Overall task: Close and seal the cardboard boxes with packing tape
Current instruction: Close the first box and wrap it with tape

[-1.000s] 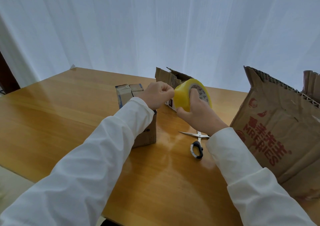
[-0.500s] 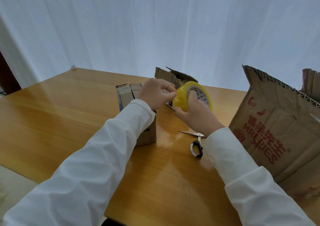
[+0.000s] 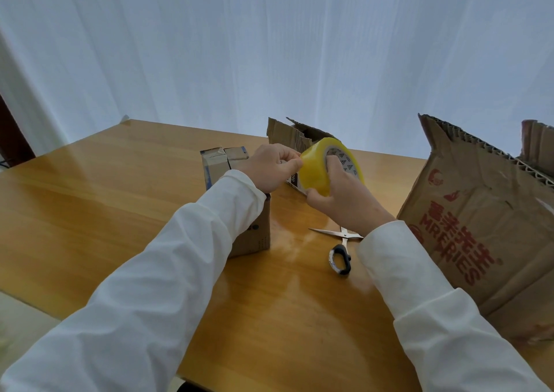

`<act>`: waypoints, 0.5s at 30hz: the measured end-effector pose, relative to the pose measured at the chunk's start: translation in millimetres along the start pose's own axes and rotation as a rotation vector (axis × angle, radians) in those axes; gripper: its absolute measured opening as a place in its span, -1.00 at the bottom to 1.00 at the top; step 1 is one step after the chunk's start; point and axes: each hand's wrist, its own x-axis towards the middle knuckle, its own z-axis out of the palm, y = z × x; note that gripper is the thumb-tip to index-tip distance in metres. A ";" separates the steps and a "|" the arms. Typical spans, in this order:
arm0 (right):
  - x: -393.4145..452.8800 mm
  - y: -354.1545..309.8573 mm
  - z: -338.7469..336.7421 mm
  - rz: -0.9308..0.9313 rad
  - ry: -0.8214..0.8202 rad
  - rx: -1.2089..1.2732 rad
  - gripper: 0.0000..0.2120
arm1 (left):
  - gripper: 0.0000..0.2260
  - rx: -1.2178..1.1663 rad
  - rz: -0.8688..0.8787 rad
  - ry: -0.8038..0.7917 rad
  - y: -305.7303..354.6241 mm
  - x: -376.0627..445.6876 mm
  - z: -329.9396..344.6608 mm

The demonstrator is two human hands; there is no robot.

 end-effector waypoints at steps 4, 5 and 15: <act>1.1 12.2 2.0 0.136 -0.044 -0.056 -0.75 | -0.79 -0.119 -0.021 0.085 1.3 -2.5 -2.8; 0.1 16.9 1.3 0.181 -0.050 -0.039 -0.76 | -0.82 -0.157 -0.016 0.113 1.3 -3.6 -3.2; 1.4 1.3 2.6 0.094 0.037 0.059 -0.76 | -0.81 0.005 0.092 0.125 0.1 -1.8 2.1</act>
